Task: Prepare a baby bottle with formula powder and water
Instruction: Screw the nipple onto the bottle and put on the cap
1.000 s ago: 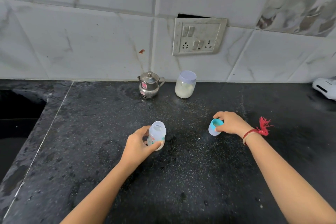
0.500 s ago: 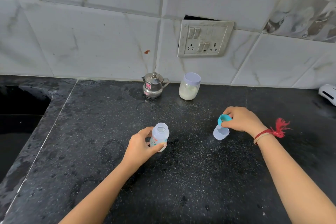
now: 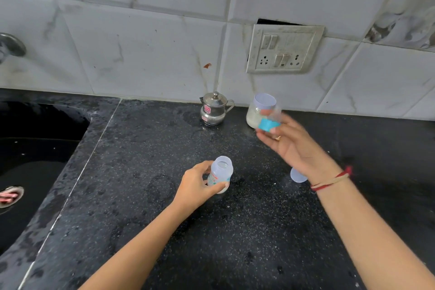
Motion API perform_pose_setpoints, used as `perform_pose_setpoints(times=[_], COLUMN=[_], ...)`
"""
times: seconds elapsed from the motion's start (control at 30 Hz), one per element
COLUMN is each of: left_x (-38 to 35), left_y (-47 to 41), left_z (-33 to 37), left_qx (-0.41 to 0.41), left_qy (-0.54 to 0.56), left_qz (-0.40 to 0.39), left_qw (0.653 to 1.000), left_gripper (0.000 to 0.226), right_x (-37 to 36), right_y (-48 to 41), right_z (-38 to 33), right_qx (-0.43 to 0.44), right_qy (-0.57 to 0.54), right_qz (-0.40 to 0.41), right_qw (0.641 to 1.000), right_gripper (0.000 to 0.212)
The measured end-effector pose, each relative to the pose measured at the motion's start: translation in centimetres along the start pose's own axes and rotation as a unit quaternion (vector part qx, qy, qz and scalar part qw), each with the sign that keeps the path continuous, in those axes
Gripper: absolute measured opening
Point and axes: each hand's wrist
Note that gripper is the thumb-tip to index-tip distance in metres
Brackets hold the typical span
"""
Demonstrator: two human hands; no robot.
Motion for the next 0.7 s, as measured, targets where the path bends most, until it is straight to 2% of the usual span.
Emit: perform_pose_setpoints(times=[0.1,0.17,0.27,0.37,0.47,0.7], left_x=[0.0,0.0,0.0,0.0,0.0,-0.1], left_y=[0.0,0.1,0.1,0.0,-0.1,-0.3], left_z=[0.1,0.2,0.3,0.1,-0.1,-0.4], left_qx=[-0.005,-0.006,-0.008,-0.012,-0.012,-0.016], left_qy=[-0.004,-0.007,-0.018,-0.027,-0.031,-0.025], left_qz=[0.002,0.004,0.005,0.003,0.000,0.003], left_qw=[1.000,1.000,1.000,1.000,0.999,1.000], left_gripper=[0.055,0.055,0.055,0.055,0.055,0.051], right_x=[-2.9,-3.9,-3.9,-3.5,-3.6,-4.0], right_y=[-1.0,-1.5,-1.9,-2.0,-2.1,-2.2], right_z=[3.5,5.6,6.9,6.9,6.3,5.2], right_qx=[-0.049,-0.043,0.023,0.051,0.056,0.040], right_qy=[-0.001,0.132,0.374,0.493,0.541,0.589], right_qz=[0.014,0.050,0.079,0.036,-0.008,-0.057], right_qw=[0.999,0.989,0.924,0.868,0.839,0.805], right_gripper=[0.024,0.020,0.029,0.042,0.050,0.050])
Point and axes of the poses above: each hand's wrist, its own y-axis away from the middle knuckle, its own x-axis out of the back of the hand, z = x × y, and after that the axes turned 9 degrees about y, right-handed
